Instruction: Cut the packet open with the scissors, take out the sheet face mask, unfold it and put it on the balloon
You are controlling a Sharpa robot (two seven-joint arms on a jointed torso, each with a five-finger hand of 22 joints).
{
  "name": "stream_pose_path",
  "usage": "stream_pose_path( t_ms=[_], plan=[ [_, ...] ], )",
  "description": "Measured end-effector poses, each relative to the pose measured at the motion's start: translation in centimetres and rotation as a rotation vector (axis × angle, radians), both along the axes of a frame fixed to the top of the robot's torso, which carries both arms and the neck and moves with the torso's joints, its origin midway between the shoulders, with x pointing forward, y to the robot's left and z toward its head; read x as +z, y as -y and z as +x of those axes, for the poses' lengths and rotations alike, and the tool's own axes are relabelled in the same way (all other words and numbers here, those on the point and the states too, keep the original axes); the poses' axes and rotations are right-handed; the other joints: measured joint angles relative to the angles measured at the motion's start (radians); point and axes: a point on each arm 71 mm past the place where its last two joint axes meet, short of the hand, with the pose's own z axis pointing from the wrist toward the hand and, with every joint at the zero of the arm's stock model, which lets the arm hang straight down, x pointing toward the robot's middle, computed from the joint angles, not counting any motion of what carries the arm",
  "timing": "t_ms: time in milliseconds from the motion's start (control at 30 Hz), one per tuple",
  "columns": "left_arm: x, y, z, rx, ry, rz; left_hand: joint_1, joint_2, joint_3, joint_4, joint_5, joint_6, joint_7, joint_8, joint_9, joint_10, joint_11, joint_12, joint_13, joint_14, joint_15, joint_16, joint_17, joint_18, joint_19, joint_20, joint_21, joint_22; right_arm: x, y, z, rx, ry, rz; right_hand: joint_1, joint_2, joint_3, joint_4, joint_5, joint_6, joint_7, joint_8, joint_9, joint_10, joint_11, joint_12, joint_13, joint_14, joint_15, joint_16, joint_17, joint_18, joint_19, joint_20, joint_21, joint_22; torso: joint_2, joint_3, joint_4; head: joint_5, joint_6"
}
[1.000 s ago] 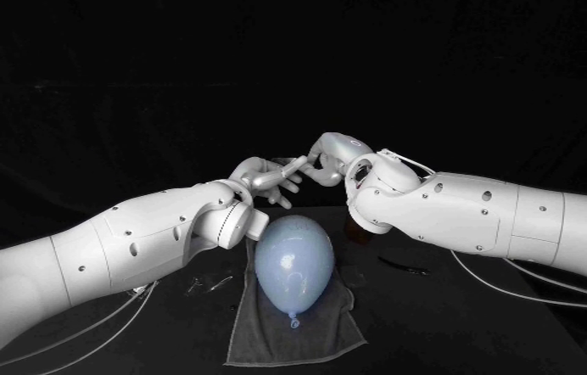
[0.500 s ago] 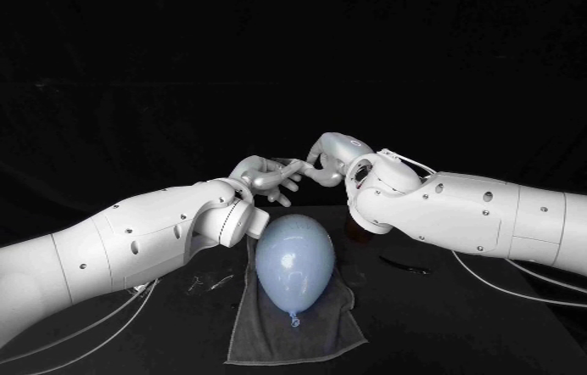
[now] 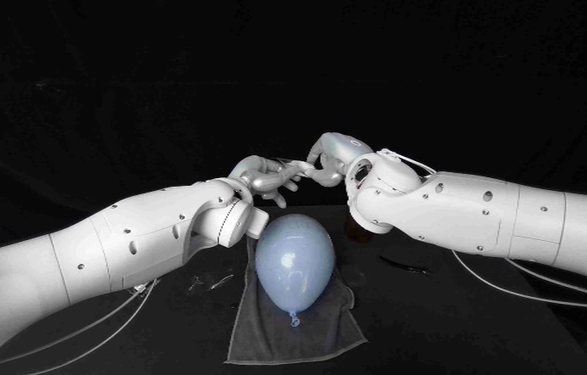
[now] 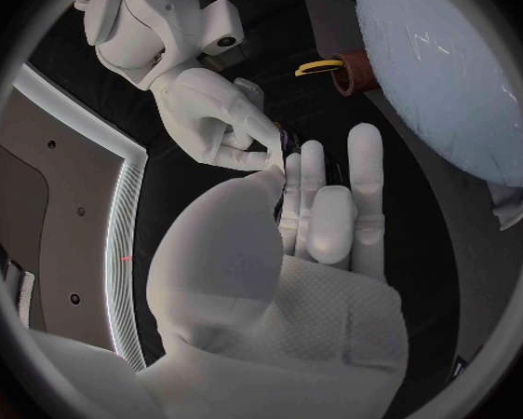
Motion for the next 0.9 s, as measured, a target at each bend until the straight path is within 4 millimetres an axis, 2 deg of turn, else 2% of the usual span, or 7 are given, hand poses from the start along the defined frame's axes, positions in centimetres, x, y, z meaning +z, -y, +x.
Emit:
stream_pose_path(
  t_ms=[300,400,600,667,700,800,900],
  plan=[
    [0.07,-0.02,-0.03,-0.002,0.009,-0.006,0.017,-0.016,0.205,-0.009,-0.008,-0.022,0.004,0.021,0.025,-0.007,0.004,0.007,0.018,0.000,0.000,0.004,0.008,0.000,-0.030,0.002,0.037,0.027,-0.01,0.10,0.00,0.001,-0.002,-0.001,0.000,0.000,0.003,-0.003,0.005,0.000,0.000,0.000,0.000,0.000,0.000,0.000,-0.001,0.000,0.000,0.004,-0.001,0.000,0.000,0.000,0.000,-0.001,0.000,-0.0002,0.0001,-0.002,-0.001],
    [0.09,-0.04,-0.01,-0.001,0.011,-0.009,0.012,-0.021,0.253,0.016,-0.005,-0.027,0.005,0.033,0.035,-0.009,0.006,0.007,0.022,-0.004,0.004,0.004,-0.003,0.000,-0.041,0.002,0.046,0.035,0.00,0.17,-0.06,0.003,-0.003,0.001,0.000,0.000,0.005,-0.003,0.005,0.000,0.000,0.000,0.000,0.000,0.000,0.000,-0.001,0.000,0.000,0.004,-0.001,0.000,0.000,0.000,0.000,-0.003,0.000,-0.0001,0.0001,-0.001,-0.001],
    [0.12,-0.15,0.05,0.003,0.015,-0.014,-0.116,-0.061,0.407,-0.074,-0.003,-0.016,-0.005,0.052,0.058,0.007,-0.002,0.016,0.030,-0.006,0.002,0.004,0.006,-0.002,-0.061,-0.003,0.080,0.055,0.08,0.32,-0.11,0.010,0.002,0.016,-0.037,-0.006,0.022,0.010,0.004,-0.003,-0.002,0.000,0.000,0.000,0.000,-0.016,-0.001,0.000,0.000,0.004,-0.001,0.000,-0.016,-0.006,-0.027,-0.027,0.000,0.0000,0.0000,0.001,-0.004],
    [0.14,-0.19,0.08,0.005,0.016,-0.015,-0.152,-0.073,0.420,-0.078,-0.003,-0.009,-0.004,0.060,0.065,0.014,-0.008,0.016,0.035,-0.003,0.000,0.009,0.021,-0.002,-0.064,-0.004,0.093,0.064,0.12,0.35,-0.11,0.012,0.007,0.022,-0.058,-0.022,0.019,0.017,0.006,-0.028,0.002,0.055,0.000,0.000,0.000,-0.036,0.000,0.000,0.000,-0.002,-0.001,0.000,-0.025,0.000,-0.044,-0.042,0.000,0.0000,-0.0002,0.002,-0.004],
    [0.16,-0.20,0.09,0.006,0.016,-0.016,-0.183,-0.084,0.482,-0.133,-0.003,-0.004,-0.005,0.063,0.069,0.019,-0.007,0.020,0.035,0.000,-0.004,0.014,0.027,-0.002,-0.067,-0.007,0.101,0.068,0.13,0.35,-0.10,0.013,0.010,0.025,-0.074,-0.031,0.012,0.027,0.009,-0.033,0.007,0.068,0.000,-0.001,0.001,-0.055,0.000,0.000,0.000,-0.006,0.000,0.000,-0.034,-0.001,-0.056,-0.053,0.000,0.0000,-0.0005,0.002,-0.005],
    [0.18,-0.21,0.10,0.008,0.018,-0.018,-0.229,-0.087,0.507,-0.158,-0.003,-0.001,-0.008,0.069,0.076,0.021,-0.009,0.020,0.038,0.004,-0.007,0.015,0.035,-0.003,-0.071,-0.011,0.117,0.078,0.20,0.32,-0.07,0.017,0.019,0.032,-0.107,-0.049,0.000,0.044,0.015,-0.051,0.018,0.074,0.078,-0.004,0.010,-0.102,0.000,-0.003,0.005,-0.012,0.000,0.003,-0.050,0.007,-0.086,-0.079,0.000,-0.0001,-0.0006,0.002,-0.005],
    [0.19,-0.22,0.10,0.010,0.019,-0.019,-0.259,-0.087,0.525,-0.176,-0.003,-0.001,-0.008,0.070,0.078,0.023,-0.011,0.020,0.040,0.004,-0.007,0.019,0.041,-0.003,-0.075,-0.007,0.126,0.085,0.25,0.27,0.00,0.019,0.027,0.035,-0.131,-0.074,-0.015,0.062,0.016,-0.063,0.029,0.054,0.080,-0.001,0.020,-0.139,0.000,0.000,0.011,-0.021,0.000,0.017,-0.065,0.011,-0.112,-0.100,0.000,-0.0003,-0.0004,0.002,-0.006]
  ],
)
